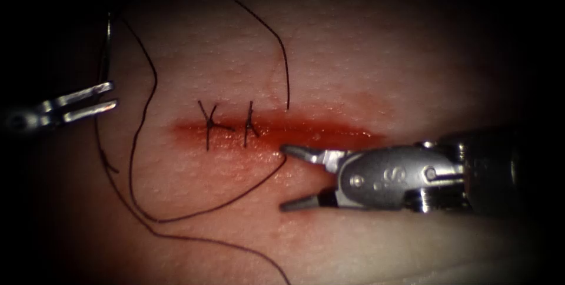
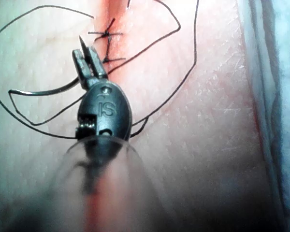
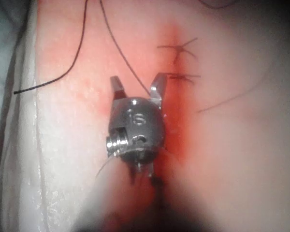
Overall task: Wound Closure
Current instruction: Use the right end-effector to pull the suture all the way through the incision until a tail remains.
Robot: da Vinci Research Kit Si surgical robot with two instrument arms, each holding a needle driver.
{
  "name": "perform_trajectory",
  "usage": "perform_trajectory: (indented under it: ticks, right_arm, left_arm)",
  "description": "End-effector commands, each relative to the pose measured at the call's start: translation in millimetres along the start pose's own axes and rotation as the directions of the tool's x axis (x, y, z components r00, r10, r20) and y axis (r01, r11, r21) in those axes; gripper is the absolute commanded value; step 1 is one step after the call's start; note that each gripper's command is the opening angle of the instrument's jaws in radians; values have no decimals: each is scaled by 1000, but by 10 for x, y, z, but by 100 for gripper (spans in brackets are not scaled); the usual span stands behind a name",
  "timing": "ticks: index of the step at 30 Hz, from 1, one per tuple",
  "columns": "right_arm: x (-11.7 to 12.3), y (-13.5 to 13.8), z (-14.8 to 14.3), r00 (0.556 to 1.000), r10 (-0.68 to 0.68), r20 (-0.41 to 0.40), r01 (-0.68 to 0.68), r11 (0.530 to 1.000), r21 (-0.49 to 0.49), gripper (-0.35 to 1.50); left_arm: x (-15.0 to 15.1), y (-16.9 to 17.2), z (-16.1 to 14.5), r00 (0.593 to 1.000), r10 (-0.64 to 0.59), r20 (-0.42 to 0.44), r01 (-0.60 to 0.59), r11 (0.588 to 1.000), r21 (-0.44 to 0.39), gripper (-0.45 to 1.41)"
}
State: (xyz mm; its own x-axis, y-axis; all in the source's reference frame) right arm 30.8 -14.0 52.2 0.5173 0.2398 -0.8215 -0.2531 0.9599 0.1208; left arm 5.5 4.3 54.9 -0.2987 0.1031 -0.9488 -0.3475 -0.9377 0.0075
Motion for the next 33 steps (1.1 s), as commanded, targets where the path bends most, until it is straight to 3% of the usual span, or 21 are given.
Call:
perform_trajectory:
  ticks: [1,9,11,14,22,33]
  right_arm:
    - [-5,2,18,1000,-10,5,10,1000,-4,98]
    - [-23,4,43,996,-69,56,66,997,42,84]
    - [-26,4,42,995,-74,64,70,996,53,44]
    - [-30,2,34,995,-79,64,75,995,68,-35]
    - [-17,-23,16,994,16,108,-24,997,71,-35]
    - [61,-152,-18,991,-8,134,-14,986,163,-35]
  left_arm:
    - [-4,0,7,1000,1,-2,-1,1000,0,-45]
    - [-1,2,6,1000,1,-8,-1,1000,-4,-45]
    - [-1,2,6,1000,1,-8,-1,1000,-4,-45]
    - [-1,2,6,1000,1,-8,-1,1000,-4,-45]
    - [-1,2,6,1000,1,-9,-1,1000,-5,-45]
    - [-1,5,9,1000,3,-12,-3,1000,-5,-45]
